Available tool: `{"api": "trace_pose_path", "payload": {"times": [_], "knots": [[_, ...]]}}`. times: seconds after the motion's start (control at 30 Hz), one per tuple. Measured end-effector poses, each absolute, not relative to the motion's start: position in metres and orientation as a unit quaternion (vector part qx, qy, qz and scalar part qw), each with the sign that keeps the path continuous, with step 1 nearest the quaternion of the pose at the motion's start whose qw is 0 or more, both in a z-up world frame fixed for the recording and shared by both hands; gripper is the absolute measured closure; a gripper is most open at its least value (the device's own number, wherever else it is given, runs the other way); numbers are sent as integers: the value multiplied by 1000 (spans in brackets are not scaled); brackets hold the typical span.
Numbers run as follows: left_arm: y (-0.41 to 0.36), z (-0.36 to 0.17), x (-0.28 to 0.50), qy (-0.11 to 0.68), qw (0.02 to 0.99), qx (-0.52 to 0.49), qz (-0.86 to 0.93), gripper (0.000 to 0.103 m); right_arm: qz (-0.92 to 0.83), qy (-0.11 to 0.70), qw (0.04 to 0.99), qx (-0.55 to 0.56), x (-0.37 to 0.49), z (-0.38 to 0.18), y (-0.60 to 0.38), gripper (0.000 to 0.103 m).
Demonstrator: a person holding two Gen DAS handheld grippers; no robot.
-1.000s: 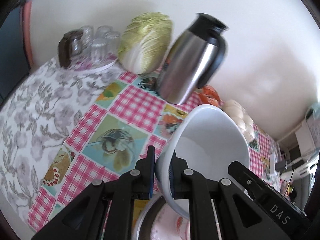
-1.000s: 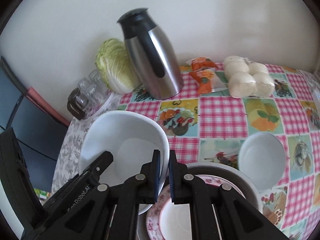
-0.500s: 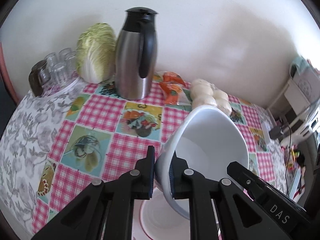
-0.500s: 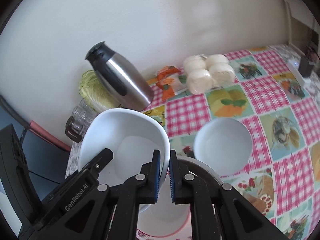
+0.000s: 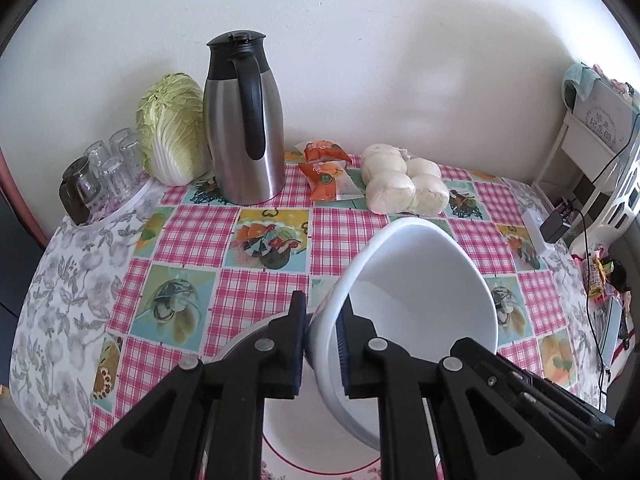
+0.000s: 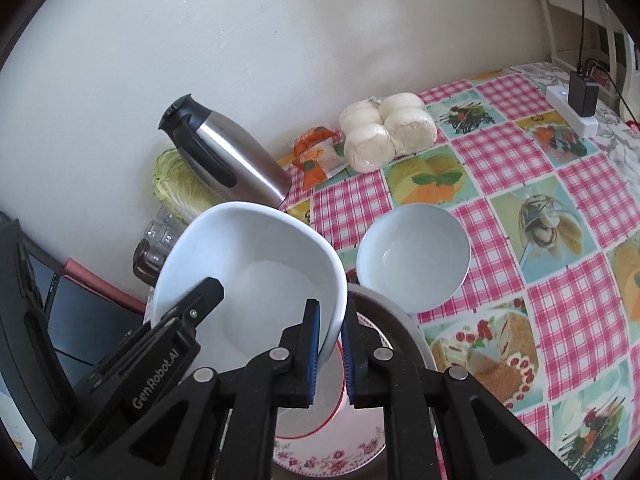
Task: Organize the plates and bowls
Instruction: 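Carry the white square bowl with both grippers over the steel basin, then lower the square bowl into the red-rimmed bowl and open both grippers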
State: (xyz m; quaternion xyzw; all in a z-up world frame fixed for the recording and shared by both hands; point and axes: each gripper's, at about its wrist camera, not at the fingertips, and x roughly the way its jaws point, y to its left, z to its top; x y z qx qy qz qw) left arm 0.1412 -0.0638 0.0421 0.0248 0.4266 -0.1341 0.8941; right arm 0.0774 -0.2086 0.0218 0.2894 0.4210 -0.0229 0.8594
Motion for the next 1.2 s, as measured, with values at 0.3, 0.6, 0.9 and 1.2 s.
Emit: {"api": "trace_pose_path", "payload": {"times": [0.3,0.6,0.9,1.2], "knots": [[-53,37,135,439,889,7,-133,90,-14,436,855,281,70,17,-200,89],[-29,31,128,449,884,-24,-128,90,2,453,851,267,70,12,-184,89],[-19,18,123,472,871,-49,-132,89,0,462,849,256,69,11,-180,89],[-19,6,124,497,856,-52,-133,86,-4,480,839,257,74,2,-180,89]]}}
